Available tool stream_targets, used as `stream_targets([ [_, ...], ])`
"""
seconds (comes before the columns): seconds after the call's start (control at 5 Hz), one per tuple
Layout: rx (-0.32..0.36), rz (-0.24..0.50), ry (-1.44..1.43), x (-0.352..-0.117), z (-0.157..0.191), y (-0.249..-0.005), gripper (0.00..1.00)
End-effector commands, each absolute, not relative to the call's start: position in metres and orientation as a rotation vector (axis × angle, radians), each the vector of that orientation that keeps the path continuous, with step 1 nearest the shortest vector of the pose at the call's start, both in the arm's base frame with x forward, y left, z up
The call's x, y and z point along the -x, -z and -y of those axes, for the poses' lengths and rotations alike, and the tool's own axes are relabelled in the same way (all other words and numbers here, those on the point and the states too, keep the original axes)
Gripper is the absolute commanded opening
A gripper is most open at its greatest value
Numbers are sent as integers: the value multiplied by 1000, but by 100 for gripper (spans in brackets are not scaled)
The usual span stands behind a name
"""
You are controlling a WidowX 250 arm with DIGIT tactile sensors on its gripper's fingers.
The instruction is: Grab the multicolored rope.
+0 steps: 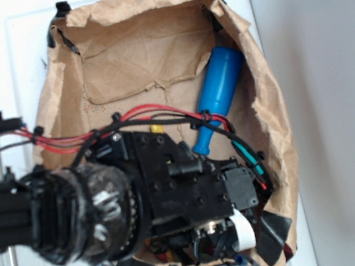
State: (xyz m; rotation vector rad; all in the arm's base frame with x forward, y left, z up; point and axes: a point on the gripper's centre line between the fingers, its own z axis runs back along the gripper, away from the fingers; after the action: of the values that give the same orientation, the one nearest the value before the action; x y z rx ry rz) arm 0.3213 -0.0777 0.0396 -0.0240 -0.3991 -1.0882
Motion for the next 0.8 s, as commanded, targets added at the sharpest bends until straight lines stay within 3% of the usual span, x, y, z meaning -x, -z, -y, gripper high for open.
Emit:
stream_targets([
  [0.0,67,505,1010,-315,36,-101,0],
  [0.2,74,539,931,-312,10,-134,0],
  [0.4,33,503,827,-306,-3,-155,0],
  [0.6,60,426,693,-295,-16,-184,0],
])
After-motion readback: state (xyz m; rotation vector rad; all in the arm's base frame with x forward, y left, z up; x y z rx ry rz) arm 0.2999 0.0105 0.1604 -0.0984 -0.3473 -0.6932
